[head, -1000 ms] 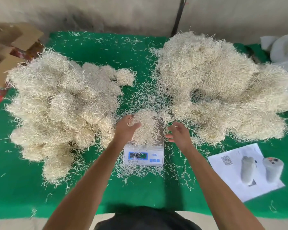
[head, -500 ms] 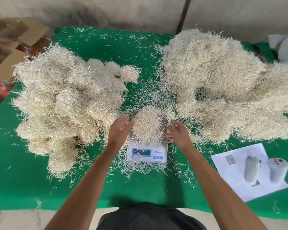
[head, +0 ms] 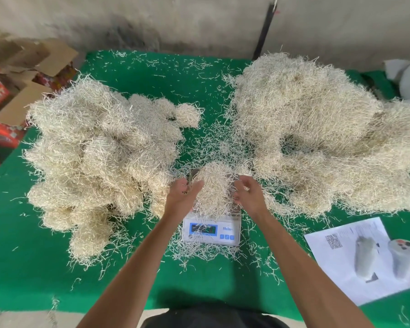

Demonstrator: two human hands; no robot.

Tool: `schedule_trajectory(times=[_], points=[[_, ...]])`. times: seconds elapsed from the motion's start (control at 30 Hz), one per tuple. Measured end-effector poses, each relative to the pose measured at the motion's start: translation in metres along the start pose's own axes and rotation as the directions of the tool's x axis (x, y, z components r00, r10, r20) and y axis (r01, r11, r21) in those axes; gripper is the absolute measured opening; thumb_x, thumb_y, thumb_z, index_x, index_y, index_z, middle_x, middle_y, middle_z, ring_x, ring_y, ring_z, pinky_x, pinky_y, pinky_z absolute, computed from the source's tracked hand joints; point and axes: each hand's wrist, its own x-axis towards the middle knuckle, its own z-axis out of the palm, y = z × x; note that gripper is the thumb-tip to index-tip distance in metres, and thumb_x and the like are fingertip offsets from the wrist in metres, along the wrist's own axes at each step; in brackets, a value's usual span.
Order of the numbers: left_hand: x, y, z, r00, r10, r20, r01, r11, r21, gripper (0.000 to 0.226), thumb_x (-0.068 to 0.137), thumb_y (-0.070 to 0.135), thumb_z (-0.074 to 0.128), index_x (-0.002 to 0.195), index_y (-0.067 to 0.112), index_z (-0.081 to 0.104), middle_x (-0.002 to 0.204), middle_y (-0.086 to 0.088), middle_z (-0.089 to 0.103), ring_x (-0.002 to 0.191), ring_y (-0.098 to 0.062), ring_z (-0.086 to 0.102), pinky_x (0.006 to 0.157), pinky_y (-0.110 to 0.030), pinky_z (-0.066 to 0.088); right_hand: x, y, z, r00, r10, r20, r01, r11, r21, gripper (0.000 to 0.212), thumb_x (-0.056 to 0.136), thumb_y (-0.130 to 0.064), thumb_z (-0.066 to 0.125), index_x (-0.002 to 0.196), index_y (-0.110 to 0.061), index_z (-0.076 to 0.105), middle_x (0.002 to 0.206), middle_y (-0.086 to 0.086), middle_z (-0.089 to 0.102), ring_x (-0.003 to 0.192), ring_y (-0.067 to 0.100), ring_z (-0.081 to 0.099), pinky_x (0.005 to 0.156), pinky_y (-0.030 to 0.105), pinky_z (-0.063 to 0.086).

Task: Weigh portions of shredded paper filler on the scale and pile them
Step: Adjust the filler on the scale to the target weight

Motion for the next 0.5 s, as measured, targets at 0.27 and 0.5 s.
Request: schedule_trajectory(times=[0.27,0.5], points=[[0.022,0.047,0.030,0.963,-0.265,0.049,0.266,0.906,-0.328,0.108,0.079,0.083,0.055,0.160,0.026,0.013,0.165,-0.008,0.017,0.148,-0.035,0.027,0.113,-0.057,0.029,-0.007,-0.032,0.061,0.953,-0.132,0.271,0.094,0.985,0.148,0.026,0.106,-0.037,0.049,0.120,-0.028,0.070,0.101,0.009,0.071,0.095,0.020,0.069,0.082,0.026,0.058],[0.049,0.077,0.011,0.960,-0.281,-0.008,0.251,0.869,-0.426,0.118,0.069,0.059,0.083,0.158,0.020,0.017,0.161,-0.012,0.027,0.143,-0.034,0.034,0.111,-0.052,0.032,0.018,-0.076,0.009,0.980,-0.194,-0.031,0.194,0.930,0.311,0.042,0.098,-0.055,0.064,0.126,-0.024,0.060,0.089,-0.001,0.072,0.060,0.011,0.063,0.051,0.022,0.048]])
